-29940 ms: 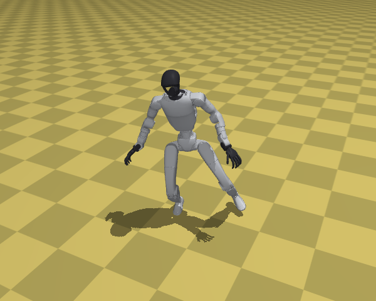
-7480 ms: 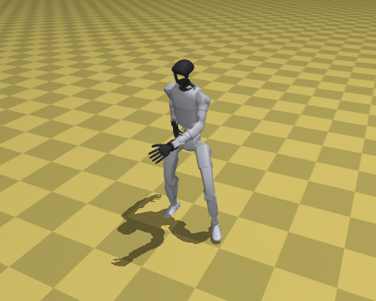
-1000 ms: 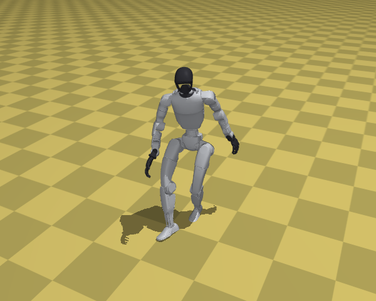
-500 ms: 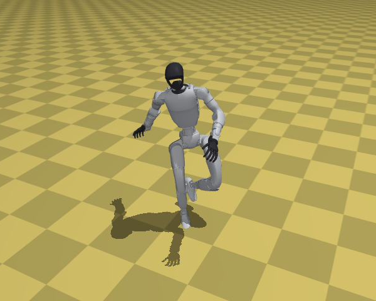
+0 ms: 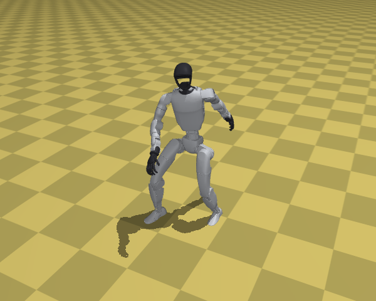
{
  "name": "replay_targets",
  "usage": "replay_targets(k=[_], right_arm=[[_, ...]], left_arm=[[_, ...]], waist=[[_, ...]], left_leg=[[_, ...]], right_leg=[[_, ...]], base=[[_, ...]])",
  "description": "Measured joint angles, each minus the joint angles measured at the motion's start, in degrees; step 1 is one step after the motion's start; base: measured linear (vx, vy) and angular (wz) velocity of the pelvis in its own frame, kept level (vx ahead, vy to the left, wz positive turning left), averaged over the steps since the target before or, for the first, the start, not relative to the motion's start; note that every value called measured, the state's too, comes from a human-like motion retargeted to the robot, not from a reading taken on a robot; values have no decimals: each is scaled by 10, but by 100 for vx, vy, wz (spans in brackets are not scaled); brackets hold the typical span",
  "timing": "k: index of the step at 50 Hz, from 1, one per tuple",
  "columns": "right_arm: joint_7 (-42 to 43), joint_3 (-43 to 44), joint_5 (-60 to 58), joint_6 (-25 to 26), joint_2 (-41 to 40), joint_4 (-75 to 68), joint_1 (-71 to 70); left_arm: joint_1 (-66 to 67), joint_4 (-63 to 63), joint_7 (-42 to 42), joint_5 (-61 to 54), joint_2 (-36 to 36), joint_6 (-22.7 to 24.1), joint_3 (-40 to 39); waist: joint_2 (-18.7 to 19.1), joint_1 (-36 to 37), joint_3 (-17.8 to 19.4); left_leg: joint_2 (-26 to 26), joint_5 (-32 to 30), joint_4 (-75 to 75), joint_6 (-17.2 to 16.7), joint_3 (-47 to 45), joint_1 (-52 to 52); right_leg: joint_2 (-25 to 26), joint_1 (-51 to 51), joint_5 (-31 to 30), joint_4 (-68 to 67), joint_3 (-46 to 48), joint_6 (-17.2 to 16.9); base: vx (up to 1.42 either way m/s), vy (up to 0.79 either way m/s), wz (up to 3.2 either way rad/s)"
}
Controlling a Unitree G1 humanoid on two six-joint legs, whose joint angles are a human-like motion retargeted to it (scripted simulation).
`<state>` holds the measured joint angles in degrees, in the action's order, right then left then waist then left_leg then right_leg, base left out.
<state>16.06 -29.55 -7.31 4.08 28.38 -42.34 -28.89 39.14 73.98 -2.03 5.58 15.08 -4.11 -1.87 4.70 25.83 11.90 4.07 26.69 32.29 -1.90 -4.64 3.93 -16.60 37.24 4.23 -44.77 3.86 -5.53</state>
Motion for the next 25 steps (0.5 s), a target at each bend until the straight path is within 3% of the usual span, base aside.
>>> replay_targets(k=[5,8,10,13,17,19,22,23,25], right_arm=[[23,-21,-18,29,5,-110,-32],[-29,-12,28,22,11,-145,5],[-50,25,36,1,17,-147,78],[-78,30,64,7,44,-159,167],[-58,150,125,1,75,-170,349],[-46,242,170,5,86,-180,438],[-28,393,241,18,80,-199,543],[-22,443,272,22,67,-202,575],[-20,509,331,25,19,-207,643]], left_arm=[[-216,26,-90,63,-11,-26,25],[-352,-28,-70,21,25,-6,60],[-420,-80,-53,23,68,21,101],[-536,-191,-95,-2,142,24,176],[-634,-330,-189,-63,186,48,242],[-678,-373,-221,-108,181,66,268],[-762,-422,-245,-140,153,85,299],[-789,-440,-248,-139,138,87,307],[-803,-495,-247,-123,125,86,321]], waist=[[-28,18,64],[-42,-32,90],[-35,-83,110],[-29,-140,84],[29,-269,33],[67,-345,20],[104,-449,21],[109,-479,19],[116,-520,-26]], left_leg=[[-97,19,85,9,-98,82],[-162,-3,56,9,-90,94],[-198,-14,9,-5,-53,41],[-233,-57,-42,-41,-10,59],[-272,-181,-180,-93,98,-9],[-289,-251,-233,-126,148,-58],[-320,-303,-237,-131,127,-108],[-324,-319,-203,-131,82,-98],[-299,-348,-62,-131,-62,-4]], right_leg=[[73,19,-40,134,177,-23],[131,-16,-70,180,257,-50],[165,-61,-71,157,285,-95],[252,-77,-111,200,293,-95],[294,-142,-187,251,304,-95],[306,-182,-180,295,243,-95],[289,-234,-119,345,128,-95],[257,-244,-106,358,127,-95],[169,-218,-76,345,171,-95]], base=[[-44,83,-90],[-27,69,91],[-9,63,180],[-9,57,160],[21,78,253],[45,99,292],[50,111,335],[36,100,407],[39,74,372]])
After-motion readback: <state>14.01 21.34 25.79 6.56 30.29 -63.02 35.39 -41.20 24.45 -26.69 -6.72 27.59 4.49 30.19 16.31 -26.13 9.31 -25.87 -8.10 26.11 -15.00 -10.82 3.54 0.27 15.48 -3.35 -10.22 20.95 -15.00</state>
